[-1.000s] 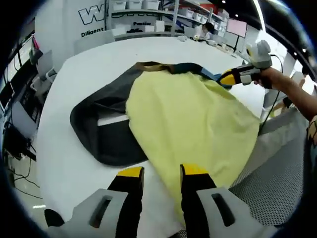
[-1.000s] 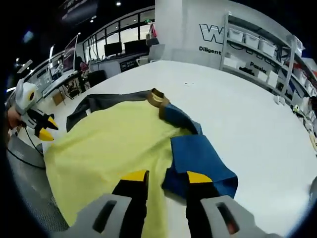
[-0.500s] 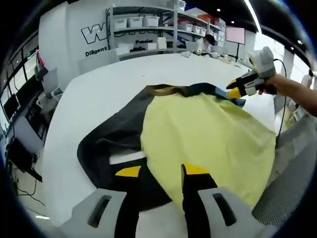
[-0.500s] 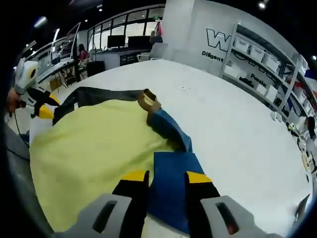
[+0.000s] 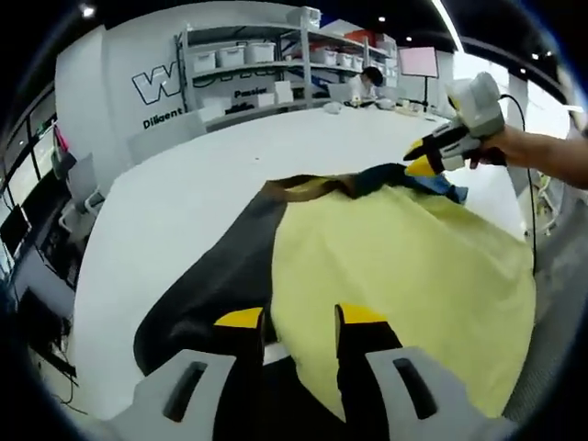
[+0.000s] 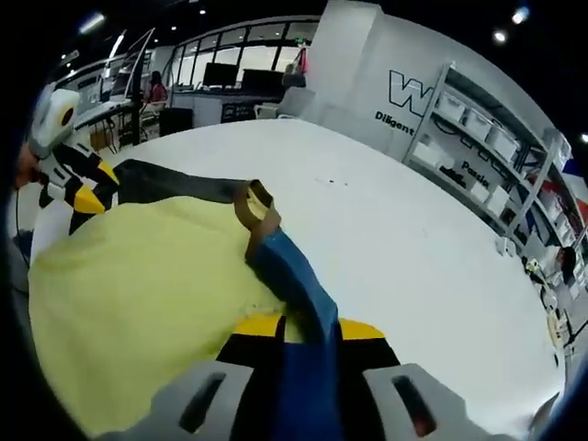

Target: Fold the garment on the visible template until the final outline fits inside the template.

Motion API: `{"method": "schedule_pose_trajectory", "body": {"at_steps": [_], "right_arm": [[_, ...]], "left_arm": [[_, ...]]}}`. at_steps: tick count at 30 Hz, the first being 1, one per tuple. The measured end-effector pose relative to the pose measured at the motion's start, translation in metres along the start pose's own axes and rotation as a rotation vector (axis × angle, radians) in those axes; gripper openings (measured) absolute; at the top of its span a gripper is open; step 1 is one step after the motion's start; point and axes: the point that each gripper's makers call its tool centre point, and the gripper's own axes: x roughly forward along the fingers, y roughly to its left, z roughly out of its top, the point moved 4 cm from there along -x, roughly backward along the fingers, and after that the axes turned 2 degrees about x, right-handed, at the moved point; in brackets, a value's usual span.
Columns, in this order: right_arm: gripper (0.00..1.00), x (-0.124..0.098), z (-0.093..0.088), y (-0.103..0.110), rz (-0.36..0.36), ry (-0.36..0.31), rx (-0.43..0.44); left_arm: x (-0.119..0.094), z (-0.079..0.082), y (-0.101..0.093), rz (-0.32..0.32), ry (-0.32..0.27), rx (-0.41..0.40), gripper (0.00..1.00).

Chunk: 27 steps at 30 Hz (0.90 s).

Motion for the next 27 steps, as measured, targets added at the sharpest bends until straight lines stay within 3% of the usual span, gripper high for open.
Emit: {"method": "schedule_pose_trajectory", "body": {"at_steps": [5,16,24,25,27], "right_arm": [[0.09,0.013,0.005,0.002,0.009,0.003,-0.044],[0.00,0.033,0.000,-0.002,0.034,0.041,-0.088],[0.00,0.035,0.011,-0.023,0.019,0.009,0.001],[0.00,0.037,0.011,-0.030,0.001,0.001,0.055],[0.00,0.038,0.010,-0.033,0.004,0.003,0.071]], "left_arm": [[0.016,-0.006,0.002,-0.010,0.036,-0.021,0.27],[0.033,-0.012,0.011,-0.001,0.044,-0.090,0.28],[0.035,-0.008,0.013,-0.013,0.009,-0.156,0.28],[0.035,-0.009,0.012,-0.015,0.016,-0.154,0.28],[0.037,-0.013,0.012,-0.012,0.036,-0.144,0.28]]}}
